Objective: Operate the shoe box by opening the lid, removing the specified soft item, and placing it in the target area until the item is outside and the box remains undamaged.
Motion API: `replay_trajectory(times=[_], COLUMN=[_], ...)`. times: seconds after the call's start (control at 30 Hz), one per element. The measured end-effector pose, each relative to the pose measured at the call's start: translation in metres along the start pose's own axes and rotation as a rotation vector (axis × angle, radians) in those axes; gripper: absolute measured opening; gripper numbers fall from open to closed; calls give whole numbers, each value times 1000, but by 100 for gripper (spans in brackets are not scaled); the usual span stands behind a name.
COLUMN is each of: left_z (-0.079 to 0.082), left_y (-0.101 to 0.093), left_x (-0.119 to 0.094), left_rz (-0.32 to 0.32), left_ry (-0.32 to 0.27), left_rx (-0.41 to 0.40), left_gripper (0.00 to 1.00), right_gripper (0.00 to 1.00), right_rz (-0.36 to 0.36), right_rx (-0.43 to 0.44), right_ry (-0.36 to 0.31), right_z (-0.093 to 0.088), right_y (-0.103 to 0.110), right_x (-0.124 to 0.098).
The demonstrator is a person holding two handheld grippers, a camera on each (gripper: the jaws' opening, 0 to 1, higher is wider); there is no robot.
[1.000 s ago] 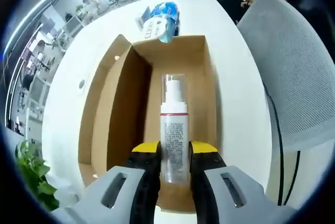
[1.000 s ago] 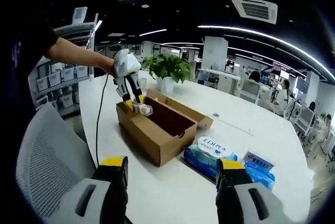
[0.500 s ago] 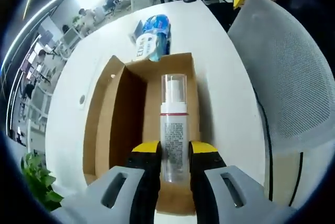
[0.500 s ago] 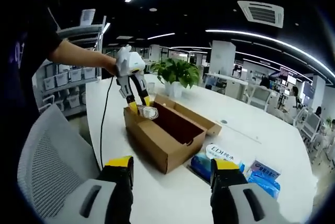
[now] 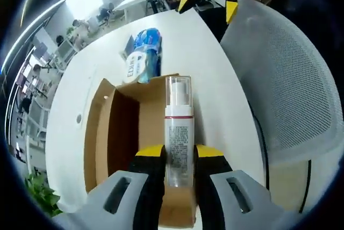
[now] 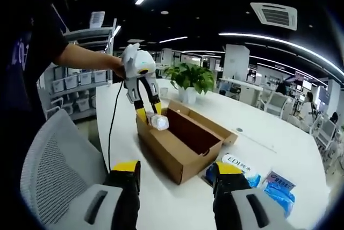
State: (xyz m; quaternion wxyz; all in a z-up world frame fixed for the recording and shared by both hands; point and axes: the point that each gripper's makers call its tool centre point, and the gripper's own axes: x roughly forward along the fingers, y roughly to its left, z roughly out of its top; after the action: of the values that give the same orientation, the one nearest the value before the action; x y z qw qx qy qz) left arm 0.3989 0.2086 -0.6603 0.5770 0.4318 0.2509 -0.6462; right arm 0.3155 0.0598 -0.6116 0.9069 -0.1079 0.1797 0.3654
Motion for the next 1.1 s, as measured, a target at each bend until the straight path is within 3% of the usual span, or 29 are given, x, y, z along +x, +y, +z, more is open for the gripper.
replay_trajectory(times=[0.27,0.87,1.1], left_z=[9,54,67], left_y=[-11,-41,-48], left_x=[2,8,13], left_rz=[-33,-116,-143], left_ry=[-21,-112,-138], left_rx=[32,111,129], left_gripper=[18,18,18], right_gripper=[48,38,38], right_rz=[37,133,163], right_rx=[-14,-36,-52], right_ry=[-6,-45,-51], right_z=[5,18,21], right_y=[8,35,44], right_x=[5,14,16])
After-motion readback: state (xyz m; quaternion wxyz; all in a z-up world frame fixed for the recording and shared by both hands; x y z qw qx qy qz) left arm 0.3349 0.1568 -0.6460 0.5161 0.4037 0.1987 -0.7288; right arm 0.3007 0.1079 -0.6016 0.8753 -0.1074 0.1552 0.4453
